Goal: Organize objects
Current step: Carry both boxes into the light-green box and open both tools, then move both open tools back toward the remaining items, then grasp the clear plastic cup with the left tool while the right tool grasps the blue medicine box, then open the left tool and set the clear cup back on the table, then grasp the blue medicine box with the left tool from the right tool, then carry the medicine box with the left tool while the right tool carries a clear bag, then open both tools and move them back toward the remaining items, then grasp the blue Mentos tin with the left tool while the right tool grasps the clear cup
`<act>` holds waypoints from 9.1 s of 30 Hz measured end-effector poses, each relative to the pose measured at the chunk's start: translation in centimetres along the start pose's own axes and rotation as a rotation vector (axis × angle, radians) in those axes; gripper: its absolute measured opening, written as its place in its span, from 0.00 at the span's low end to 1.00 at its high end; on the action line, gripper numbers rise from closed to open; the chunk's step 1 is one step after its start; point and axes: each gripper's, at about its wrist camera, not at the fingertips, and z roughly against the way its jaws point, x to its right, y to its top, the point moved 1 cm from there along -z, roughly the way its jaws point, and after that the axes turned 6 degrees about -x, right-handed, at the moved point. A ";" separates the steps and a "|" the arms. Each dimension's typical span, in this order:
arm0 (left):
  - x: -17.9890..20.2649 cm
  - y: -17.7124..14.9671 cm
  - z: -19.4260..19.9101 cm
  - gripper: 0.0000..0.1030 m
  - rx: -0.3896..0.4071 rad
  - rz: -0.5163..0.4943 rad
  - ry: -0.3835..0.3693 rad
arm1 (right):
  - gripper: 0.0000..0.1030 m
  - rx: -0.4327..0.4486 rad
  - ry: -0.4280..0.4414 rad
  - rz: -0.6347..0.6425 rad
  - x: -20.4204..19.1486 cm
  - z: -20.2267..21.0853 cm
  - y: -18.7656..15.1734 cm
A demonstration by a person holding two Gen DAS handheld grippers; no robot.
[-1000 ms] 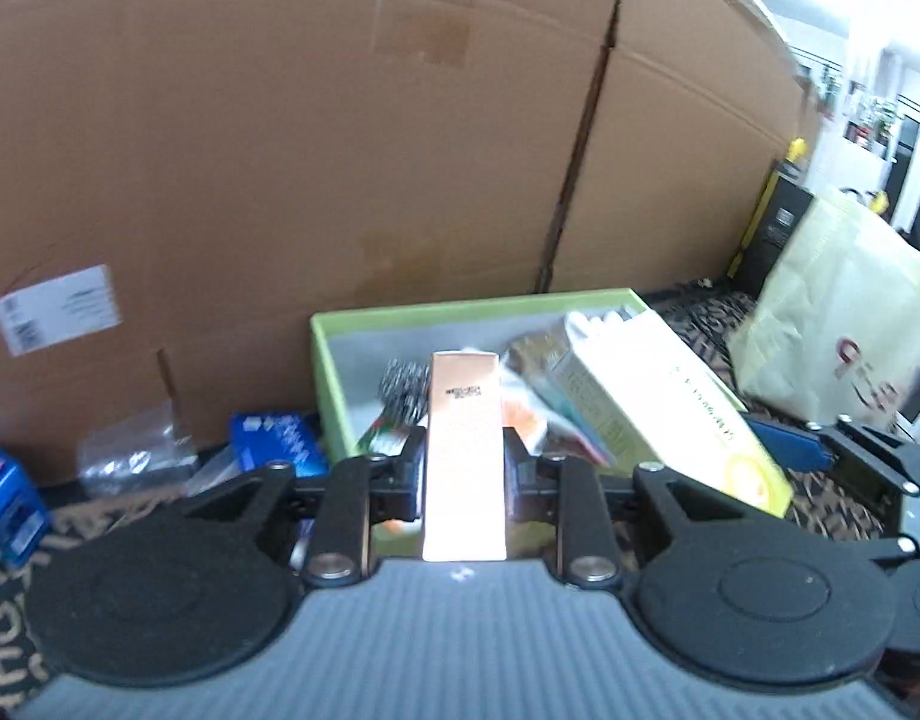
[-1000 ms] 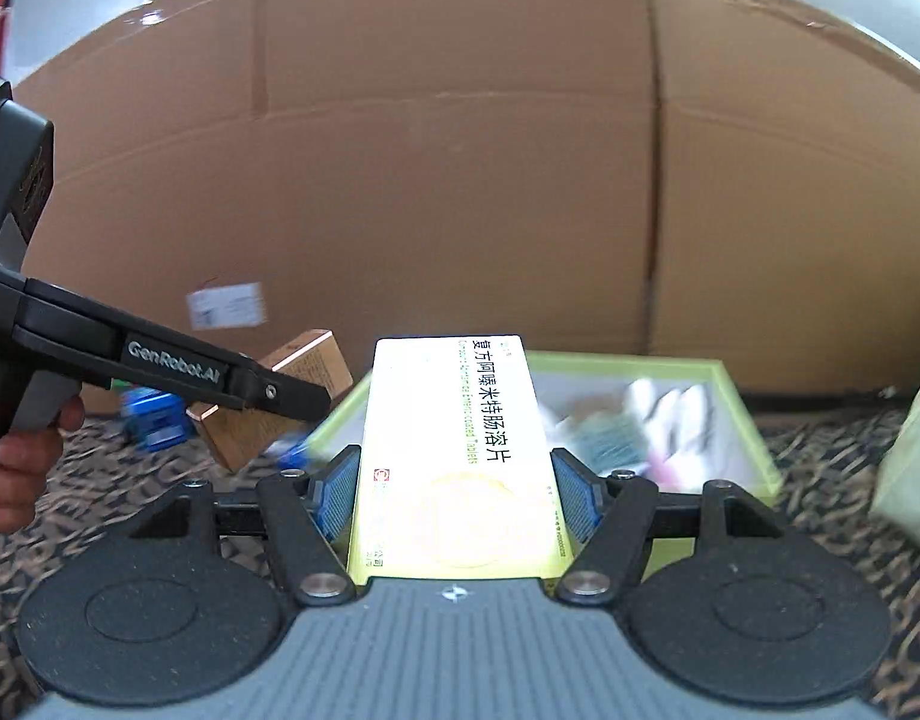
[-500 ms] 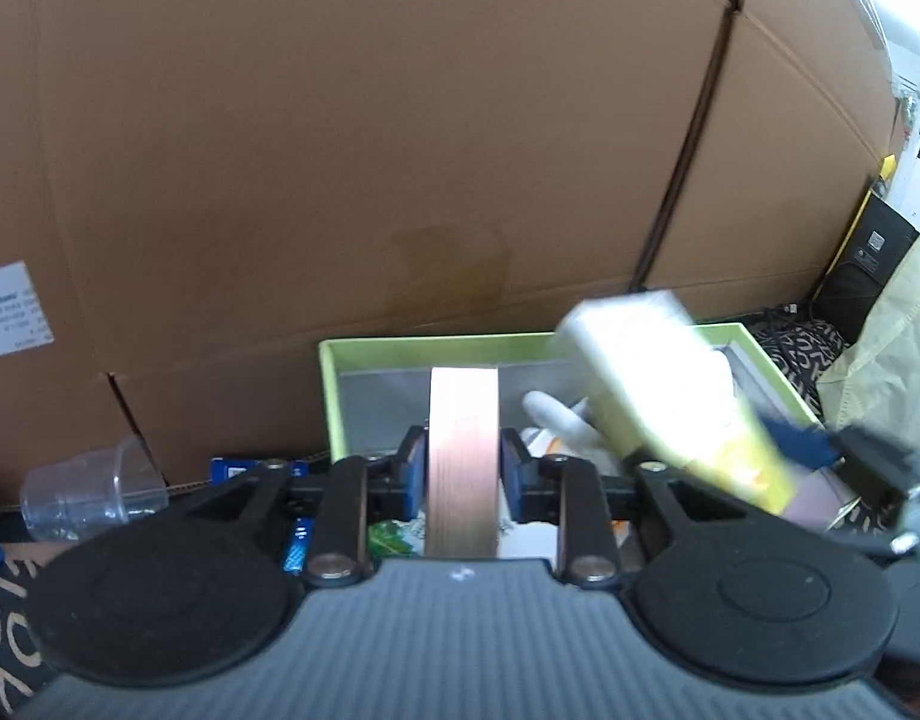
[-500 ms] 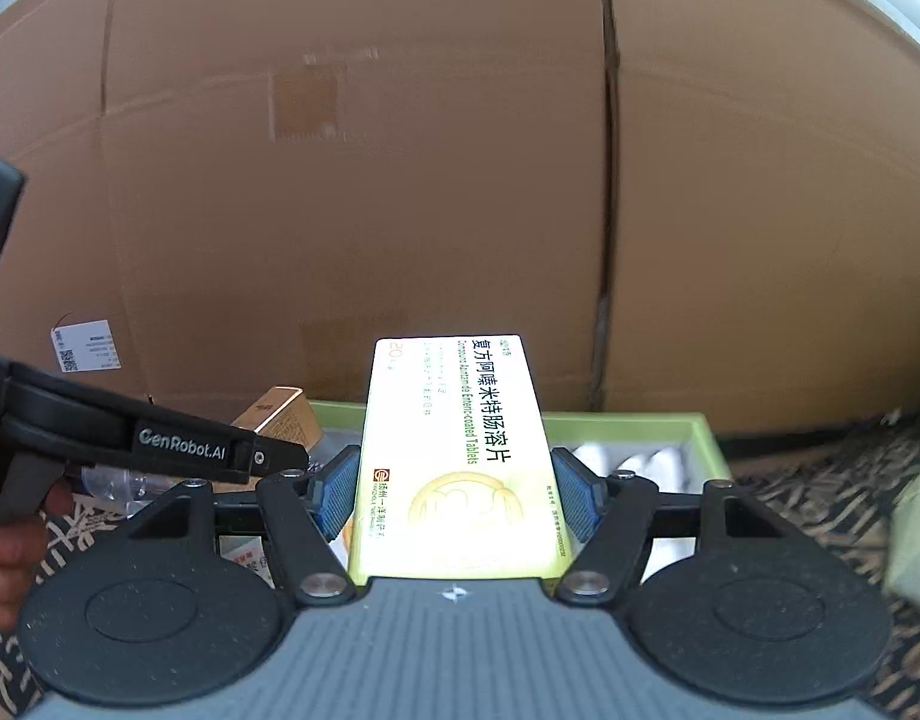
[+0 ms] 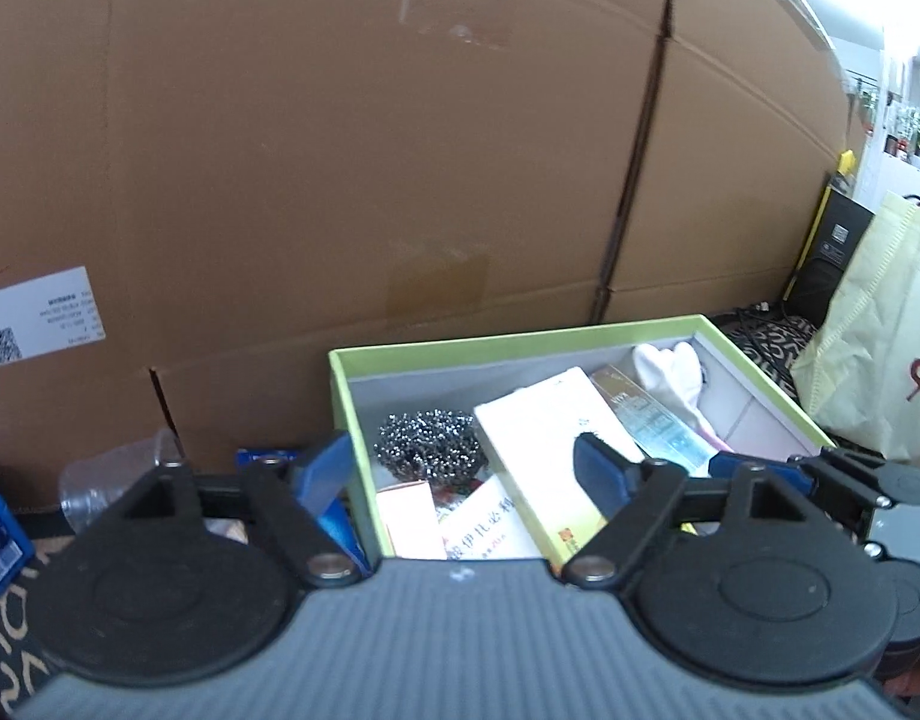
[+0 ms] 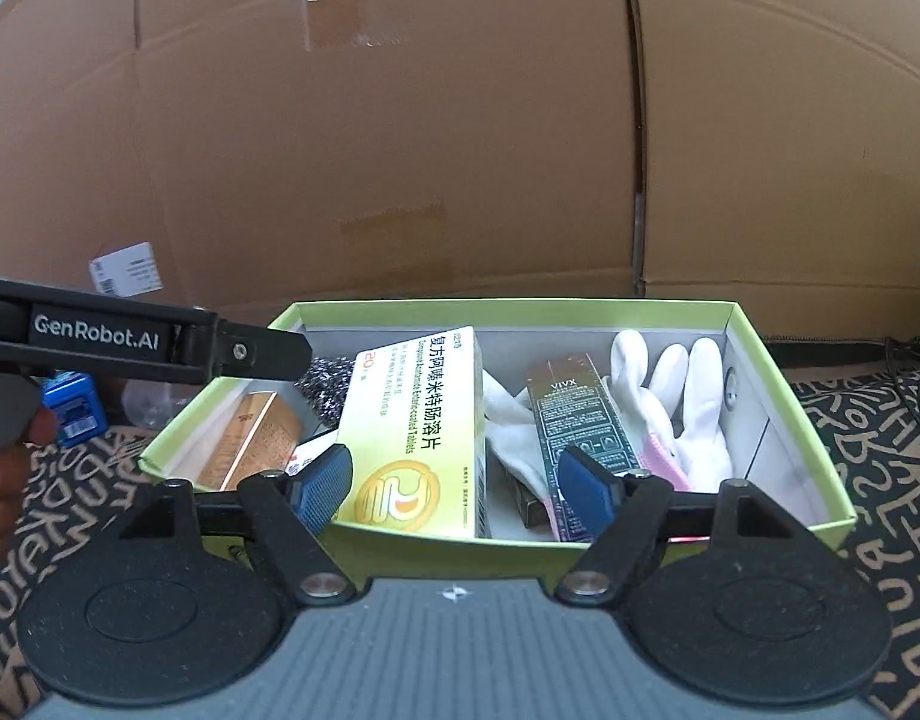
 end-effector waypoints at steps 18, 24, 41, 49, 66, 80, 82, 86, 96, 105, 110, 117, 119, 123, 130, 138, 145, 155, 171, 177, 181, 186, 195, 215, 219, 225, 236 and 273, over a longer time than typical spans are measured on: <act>1.3 -2.8 4.4 1.00 0.081 -0.017 0.072 | 0.90 0.119 -0.020 -0.018 -1.5 6.7 -1.4; -2.5 -6.7 8.8 1.00 0.076 0.055 0.111 | 0.91 0.174 -0.002 -0.009 -4.9 8.5 -3.2; -15.2 -11.7 14.7 1.00 0.042 0.275 0.285 | 0.78 0.061 0.156 0.245 -18.0 1.4 -3.8; -15.5 -9.9 12.2 1.00 0.041 0.220 0.284 | 0.65 0.008 -0.030 0.280 -18.6 -2.3 -4.2; -15.5 -3.2 3.3 1.00 0.043 0.114 0.279 | 0.67 -0.046 -0.186 0.237 -19.3 -7.4 -1.7; -17.2 -1.8 -1.8 0.90 -0.007 0.180 0.222 | 0.78 -0.063 -0.158 0.220 -18.9 -9.3 -1.3; -16.7 -1.8 -2.4 0.90 -0.008 0.160 0.237 | 0.77 -0.036 -0.189 0.210 -18.8 -8.8 -1.3; -16.6 -1.8 -3.8 0.82 -0.049 0.167 0.251 | 0.77 -0.007 -0.284 0.206 -18.7 -8.8 -0.7; -16.2 -4.5 -1.8 0.77 -0.069 0.104 0.240 | 0.59 -0.166 -0.048 0.015 -16.0 -12.6 0.4; -15.6 -10.9 4.2 0.72 -0.134 0.147 0.238 | 0.59 -0.197 0.142 0.129 -17.7 -6.0 -3.7; -14.9 -13.0 8.0 0.85 -0.126 0.242 0.176 | 0.59 -0.190 0.163 0.193 -19.1 -0.6 -7.2; -13.1 -14.0 13.2 1.00 -0.094 0.288 0.085 | 0.68 -0.165 0.218 0.296 -19.5 3.2 -9.4; -12.1 -14.6 14.0 1.00 -0.104 0.289 0.060 | 0.69 -0.170 0.284 0.359 -19.6 4.2 -9.9; -9.9 -14.8 11.9 1.00 -0.183 0.236 0.068 | 0.73 -0.201 0.261 0.306 -17.6 6.1 -10.8; -7.7 -15.4 9.2 0.91 -0.186 0.086 0.205 | 0.73 -0.220 0.140 0.156 -12.7 8.5 -11.0; -11.7 -16.3 13.7 0.86 -0.155 0.181 0.248 | 0.73 -0.146 0.092 0.094 -12.9 5.0 -8.6; -12.8 -16.8 15.1 0.91 -0.140 0.201 0.270 | 0.73 -0.136 0.124 0.026 -16.0 -1.0 -4.3; -12.1 -16.5 12.9 0.81 -0.194 0.122 0.246 | 0.32 -0.186 0.057 0.075 -17.7 -5.5 -3.4; -10.2 -15.5 12.0 0.55 -0.207 0.076 0.240 | 0.21 -0.144 0.057 -0.024 -11.1 4.4 -9.5; -7.7 -12.8 13.6 0.55 -0.146 0.094 0.095 | 0.18 -0.076 0.045 -0.076 -8.7 8.4 -10.1; -4.9 -9.4 14.2 0.55 -0.083 0.065 -0.006 | 0.18 0.012 0.030 -0.105 -6.7 11.2 -8.8; -0.8 -4.6 13.1 0.55 -0.032 0.041 -0.123 | 0.18 0.117 -0.047 -0.097 -3.9 13.3 -6.7; 6.6 3.4 6.3 0.55 0.008 0.071 -0.263 | 0.18 0.196 -0.270 -0.073 2.1 11.9 -2.3; 7.6 4.8 -3.6 1.00 0.029 0.111 -0.155 | 0.65 0.152 -0.337 -0.059 7.7 3.9 -2.3; 8.1 5.1 -2.6 1.00 0.040 0.109 -0.160 | 0.70 0.180 -0.360 -0.050 6.7 5.3 -2.5; 6.6 3.6 2.6 1.00 0.077 0.085 -0.148 | 0.76 0.233 -0.359 -0.035 5.0 8.1 -1.8; 0.3 -3.2 11.6 1.00 0.131 0.191 -0.077 | 0.80 0.330 -0.214 -0.010 -2.2 13.2 -4.5; -26.4 -5.3 9.4 0.99 0.043 0.137 0.329 | 0.47 -0.008 0.298 0.271 -23.7 -5.0 -2.6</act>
